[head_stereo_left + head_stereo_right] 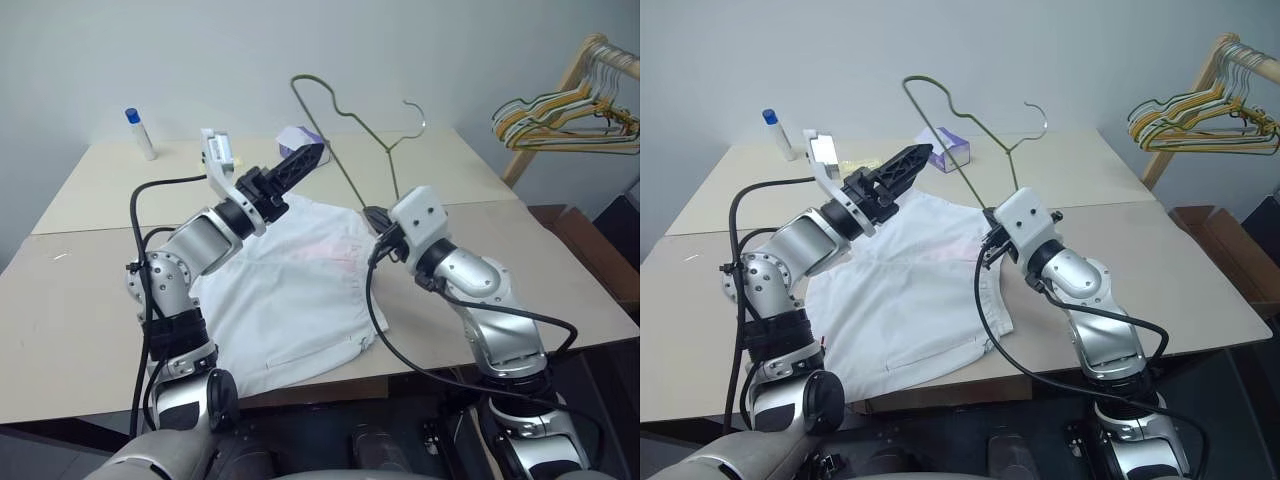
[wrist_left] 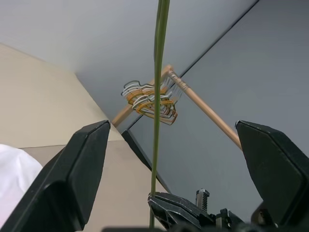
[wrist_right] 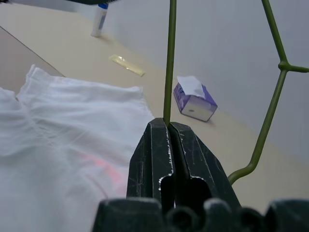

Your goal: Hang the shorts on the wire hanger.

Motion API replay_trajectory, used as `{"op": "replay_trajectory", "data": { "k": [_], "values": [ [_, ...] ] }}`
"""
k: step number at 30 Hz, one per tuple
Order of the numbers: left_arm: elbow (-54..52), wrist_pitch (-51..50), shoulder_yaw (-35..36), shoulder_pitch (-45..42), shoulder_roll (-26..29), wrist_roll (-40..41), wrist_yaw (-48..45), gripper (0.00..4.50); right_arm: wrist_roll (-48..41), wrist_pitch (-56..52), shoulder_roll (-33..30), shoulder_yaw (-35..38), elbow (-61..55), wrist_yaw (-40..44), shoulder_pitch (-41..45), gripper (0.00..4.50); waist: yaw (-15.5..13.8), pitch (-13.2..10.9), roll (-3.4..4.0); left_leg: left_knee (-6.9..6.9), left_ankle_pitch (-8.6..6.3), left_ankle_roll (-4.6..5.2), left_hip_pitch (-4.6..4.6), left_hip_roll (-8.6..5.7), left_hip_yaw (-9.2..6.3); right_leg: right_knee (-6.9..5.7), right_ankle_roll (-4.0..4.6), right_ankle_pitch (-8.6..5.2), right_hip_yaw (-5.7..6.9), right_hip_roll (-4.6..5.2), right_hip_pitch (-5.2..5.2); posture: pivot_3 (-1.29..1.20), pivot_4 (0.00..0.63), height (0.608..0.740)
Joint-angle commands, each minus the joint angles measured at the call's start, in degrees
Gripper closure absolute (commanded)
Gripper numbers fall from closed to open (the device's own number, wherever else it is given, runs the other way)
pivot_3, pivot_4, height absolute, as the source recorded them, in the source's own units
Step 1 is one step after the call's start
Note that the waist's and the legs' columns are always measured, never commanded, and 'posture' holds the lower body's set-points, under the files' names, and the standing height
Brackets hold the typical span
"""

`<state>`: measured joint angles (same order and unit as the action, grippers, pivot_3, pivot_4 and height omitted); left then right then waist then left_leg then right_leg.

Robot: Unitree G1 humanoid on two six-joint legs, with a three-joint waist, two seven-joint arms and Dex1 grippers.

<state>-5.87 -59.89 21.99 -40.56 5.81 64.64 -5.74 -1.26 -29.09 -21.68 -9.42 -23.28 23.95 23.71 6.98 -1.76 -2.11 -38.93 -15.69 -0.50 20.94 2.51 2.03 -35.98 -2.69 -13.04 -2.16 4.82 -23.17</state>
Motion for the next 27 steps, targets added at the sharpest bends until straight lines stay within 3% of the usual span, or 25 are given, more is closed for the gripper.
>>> {"op": "replay_trajectory", "data": {
  "k": [1, 5, 8, 20, 24, 25, 27],
  "values": [
    [-0.3, 2.6, -2.4, -2.2, 0.7, -1.5, -0.9, 0.00, 0.9, 3.3, -0.6, 0.0, -3.1, 0.4, 0.4, 4.45, 0.0, 0.0, 0.00, 0.00, 0.00, 0.00, 0.01, -0.01, 0.00, 0.02, 0.00, 0.00, -0.01, 0.00, 0.01, -0.09, 0.000, 0.740],
    [-0.2, 5.8, -4.0, -1.8, 0.1, -4.0, -0.5, 0.00, 1.5, 5.7, -1.0, -0.2, -3.4, 0.9, -0.3, 4.45, 0.0, 0.0, 0.00, 0.00, 0.00, 0.00, 0.02, -0.01, 0.00, 0.02, 0.00, 0.00, -0.01, 0.00, 0.00, -0.10, 0.000, 0.740],
    [-0.1, 7.7, -4.6, -1.6, -0.6, -4.7, -0.7, 0.57, 1.7, 6.8, -1.3, -0.5, -4.0, 1.5, -1.2, 4.50, 0.0, 0.0, 0.00, 0.01, 0.00, 0.00, 0.03, -0.01, 0.01, 0.04, 0.00, 0.00, 0.00, 0.00, 0.00, -0.10, 0.000, 0.740],
    [1.3, 10.0, -6.0, -1.7, -0.7, -6.6, 0.0, 4.49, 4.7, 8.0, -0.7, -1.7, -2.4, 0.7, -0.9, 4.50, 0.0, 0.0, 0.00, 0.00, 0.00, 0.00, 0.06, -0.01, 0.01, 0.09, 0.00, 0.01, -0.01, 0.00, 0.00, -0.10, 0.000, 0.740],
    [0.9, 12.4, -7.3, -1.2, -0.4, -9.7, -0.1, 4.49, 6.8, 8.5, -1.4, -3.0, -1.9, 1.1, -0.4, 4.50, 0.0, 0.0, 0.00, 0.00, 0.00, 0.00, 0.08, -0.02, 0.00, 0.10, 0.00, 0.01, 0.00, 0.00, -0.01, -0.10, 0.000, 0.740],
    [1.1, 12.7, -7.3, -1.1, -0.4, -9.9, -0.4, 4.50, 7.3, 8.7, -1.8, -3.5, -1.9, 1.7, -0.4, 3.97, 0.0, 0.0, 0.00, 0.00, 0.00, 0.00, 0.08, -0.02, 0.00, 0.09, 0.00, 0.01, 0.00, 0.00, 0.00, -0.10, 0.000, 0.740],
    [1.3, 13.4, -7.5, -0.9, -0.5, -10.1, -1.1, 4.50, 8.7, 9.6, -2.6, -4.4, -1.7, 2.1, -0.3, 3.41, 0.1, 0.0, 0.00, 0.00, 0.00, 0.00, 0.06, -0.02, 0.01, 0.09, 0.00, 0.01, -0.01, 0.00, 0.00, -0.10, 0.000, 0.740]
  ]
}}
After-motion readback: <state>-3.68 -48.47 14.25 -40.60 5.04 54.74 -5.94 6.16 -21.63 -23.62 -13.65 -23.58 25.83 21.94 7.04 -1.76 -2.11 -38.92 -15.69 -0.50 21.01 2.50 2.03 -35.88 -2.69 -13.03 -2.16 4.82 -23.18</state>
